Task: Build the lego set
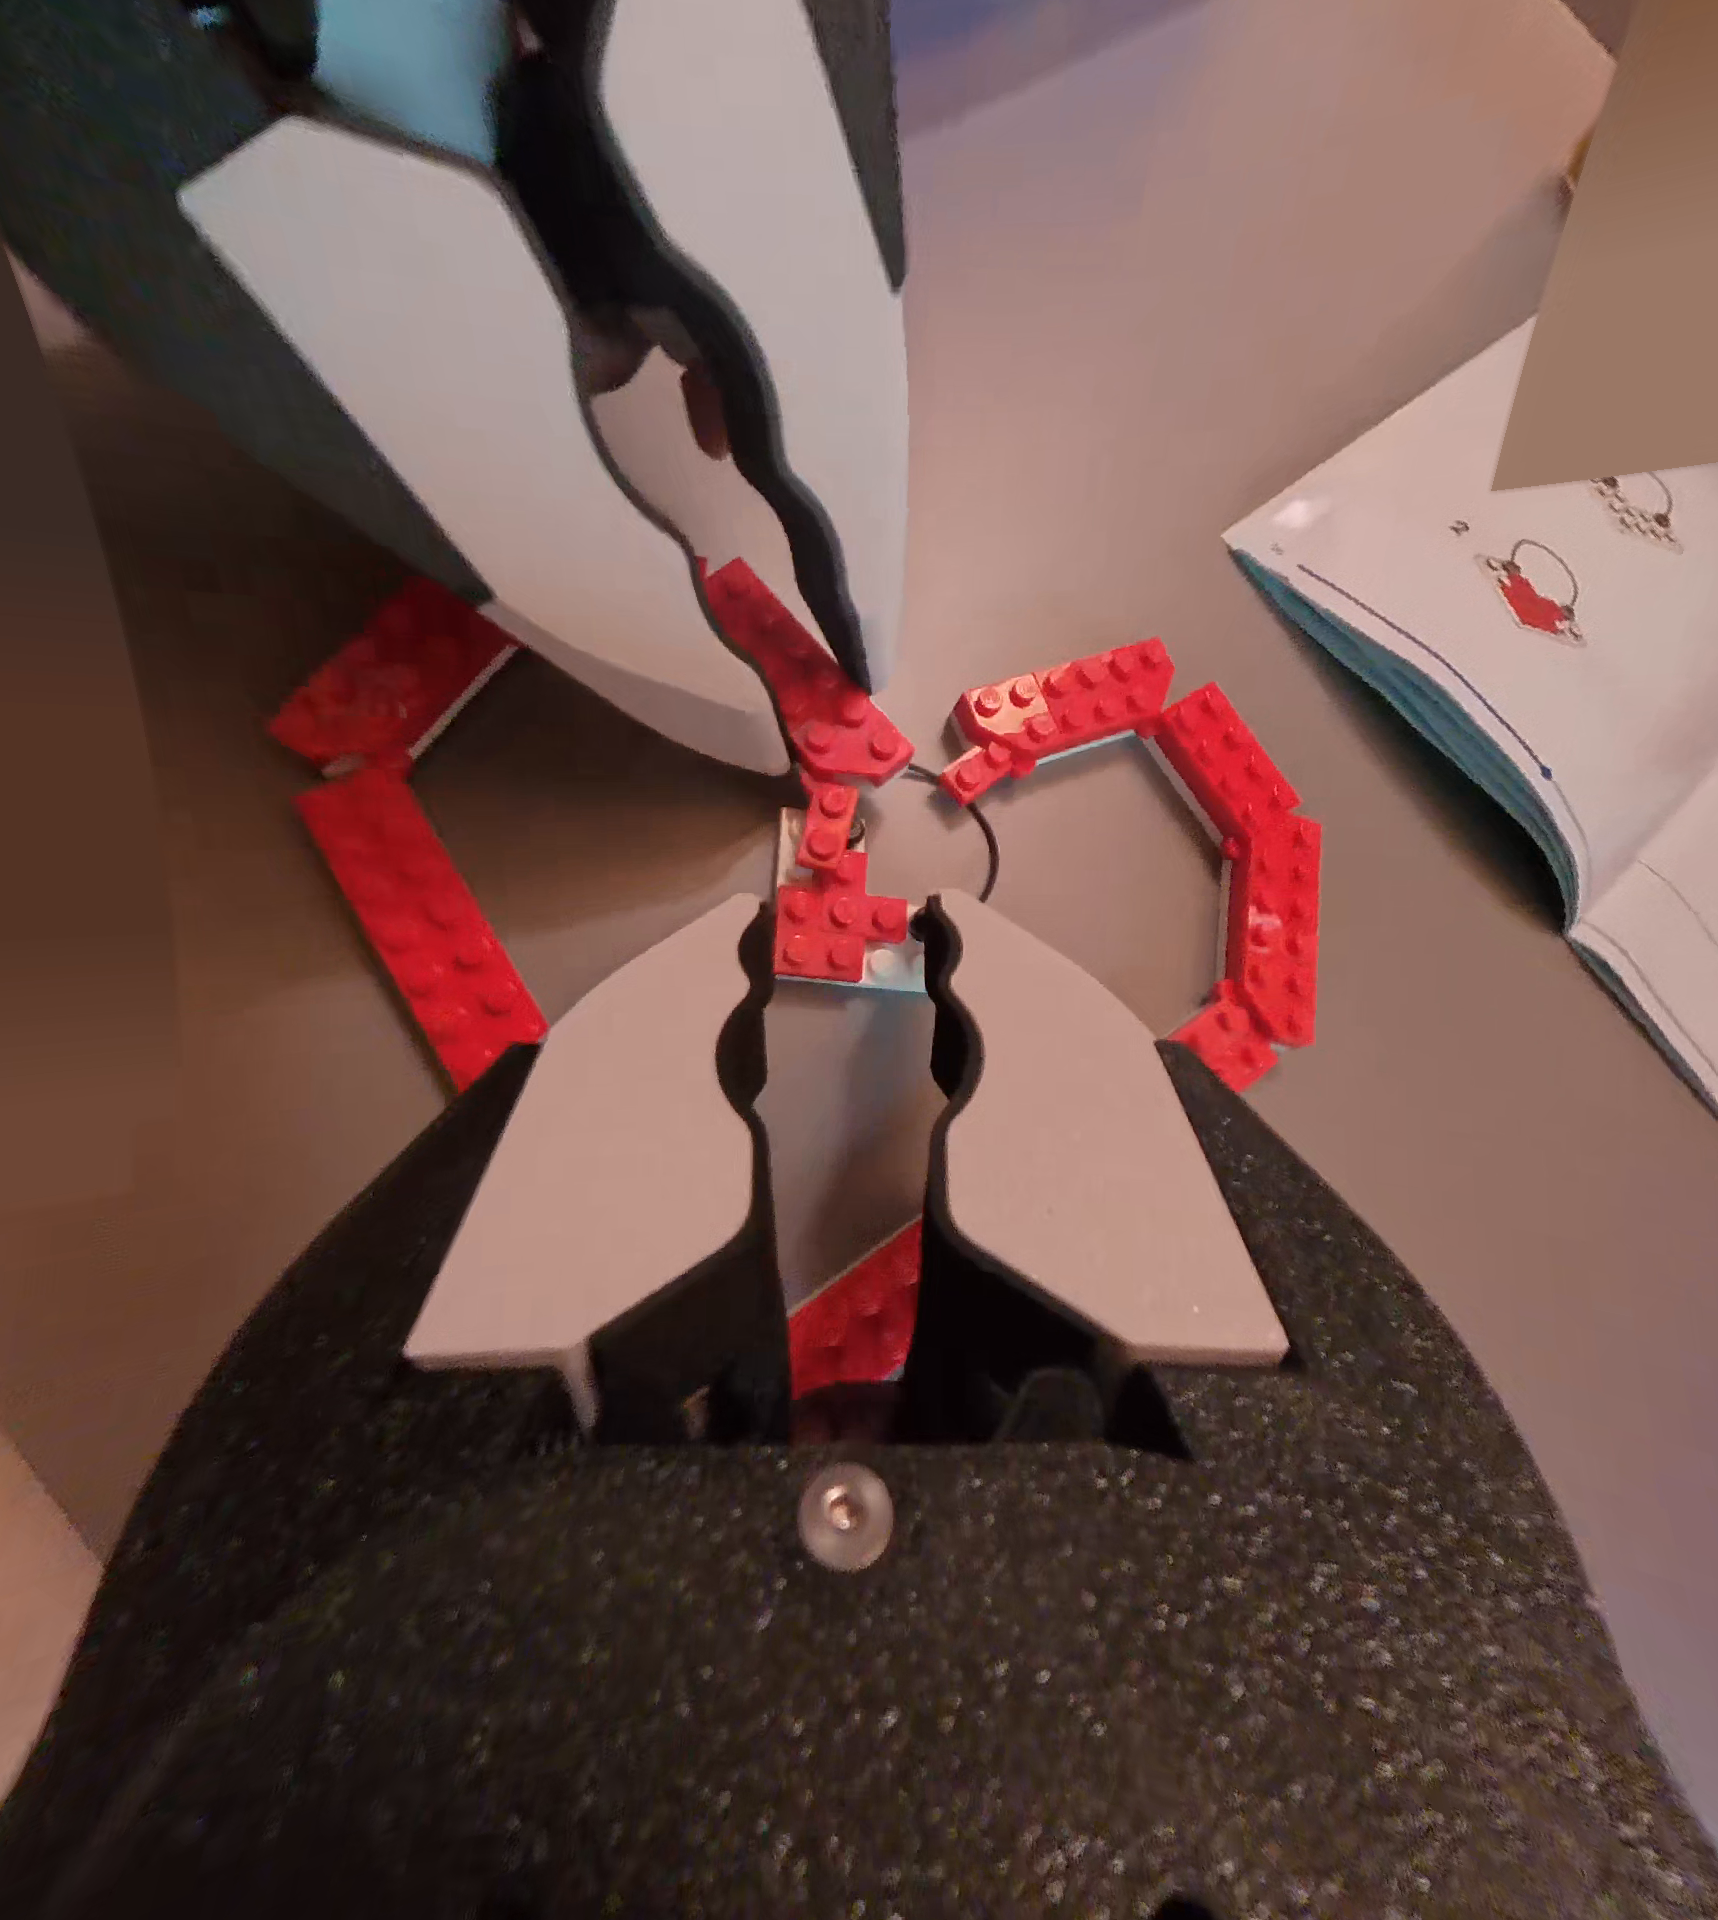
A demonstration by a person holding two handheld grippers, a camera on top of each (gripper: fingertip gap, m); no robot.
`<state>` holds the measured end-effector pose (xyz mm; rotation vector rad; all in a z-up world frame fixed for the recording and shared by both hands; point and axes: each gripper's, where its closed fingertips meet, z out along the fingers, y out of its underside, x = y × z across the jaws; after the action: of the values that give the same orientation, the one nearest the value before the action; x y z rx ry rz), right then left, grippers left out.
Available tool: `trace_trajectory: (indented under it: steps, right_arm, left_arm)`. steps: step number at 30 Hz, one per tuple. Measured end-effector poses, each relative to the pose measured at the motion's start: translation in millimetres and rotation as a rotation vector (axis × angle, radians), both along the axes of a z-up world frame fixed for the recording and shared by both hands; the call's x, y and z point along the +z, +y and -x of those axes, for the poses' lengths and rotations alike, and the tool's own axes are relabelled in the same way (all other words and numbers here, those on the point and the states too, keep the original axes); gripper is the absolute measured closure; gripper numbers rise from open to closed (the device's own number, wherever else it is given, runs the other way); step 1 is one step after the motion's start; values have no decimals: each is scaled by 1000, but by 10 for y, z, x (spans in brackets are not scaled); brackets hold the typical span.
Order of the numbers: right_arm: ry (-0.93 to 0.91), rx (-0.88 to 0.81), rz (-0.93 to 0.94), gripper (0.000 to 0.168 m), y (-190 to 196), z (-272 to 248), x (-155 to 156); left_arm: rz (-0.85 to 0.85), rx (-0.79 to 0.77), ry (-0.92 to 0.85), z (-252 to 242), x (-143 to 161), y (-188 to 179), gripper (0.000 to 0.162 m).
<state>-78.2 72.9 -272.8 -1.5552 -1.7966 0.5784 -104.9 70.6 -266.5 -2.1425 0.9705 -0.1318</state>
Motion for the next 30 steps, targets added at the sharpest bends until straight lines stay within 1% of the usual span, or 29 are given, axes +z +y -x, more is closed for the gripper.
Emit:
trace_trajectory:
  steps: [2, 4, 5, 7, 8, 9, 11, 12, 13, 15, 18, 20, 22, 23, 24, 25, 26, 28, 30]
  right_arm:
    - [-1, -20, 25, 140, -11, -10, 5]
    - [5, 33, -30, 115, 39, -44, 83]
    - [23, 122, -106, 117, 76, -54, 163]
    - [36, 405, -285, 124, 104, -88, 277]
    - [41, 514, -343, 127, 140, -89, 299]
    - [21, 592, -325, 128, 152, -101, 280]
    - [-57, 697, -166, 134, 119, -164, 255]
    - [-57, 745, -127, 138, 139, -173, 304]
    - [-30, 792, -131, 146, 200, -147, 377]
    - [-24, 913, -162, 154, 350, -90, 450]
    - [-191, 1063, -145, 161, 543, 0, 343]
    - [-299, 1175, -104, 159, 535, 11, 241]
    - [-427, 1257, -111, 149, 554, -32, 96]
    - [-488, 1281, -119, 145, 568, -65, 26]
    - [-520, 1297, -116, 146, 559, -87, -15]
    - [-505, 1294, -91, 141, 513, -76, -13]
    - [-491, 1272, -83, 147, 494, -53, -21]
    - [-469, 1164, -45, 159, 462, -17, -35]
    - [-432, 989, 11, 159, 415, 11, -33]
  left_arm:
    - [-7, 22, 8, 6, -8, 6, 147]
    - [-25, 28, 0, 1, 2, 3, 147]
    - [-31, 27, -6, -3, 7, -1, 147]
    - [-40, 18, -15, -11, 10, -8, 146]
    - [-45, 13, -18, -12, 10, -6, 146]
    - [-45, 17, -20, -5, 9, 0, 146]
    - [-42, 28, -21, 12, 10, 5, 146]
    - [-47, 32, -24, 12, 17, 6, 146]
    - [-52, 30, -29, 4, 23, 5, 146]
    - [-55, 22, -35, -17, 15, 4, 146]
    - [-52, 11, -34, -37, -10, 10, 146]
    - [-56, 10, -40, -40, -8, 12, 146]
    - [-60, 7, -44, -43, -2, 10, 146]
    - [-61, 4, -45, -44, -1, 7, 146]
    - [-61, 2, -48, -46, 1, 7, 146]
    - [-62, 1, -51, -48, 3, 6, 146]
    - [-64, 1, -54, -49, 3, 9, 146]
    - [-57, 16, -64, -40, -4, 14, 146]
    - [-47, 31, -75, -34, -13, 11, 146]
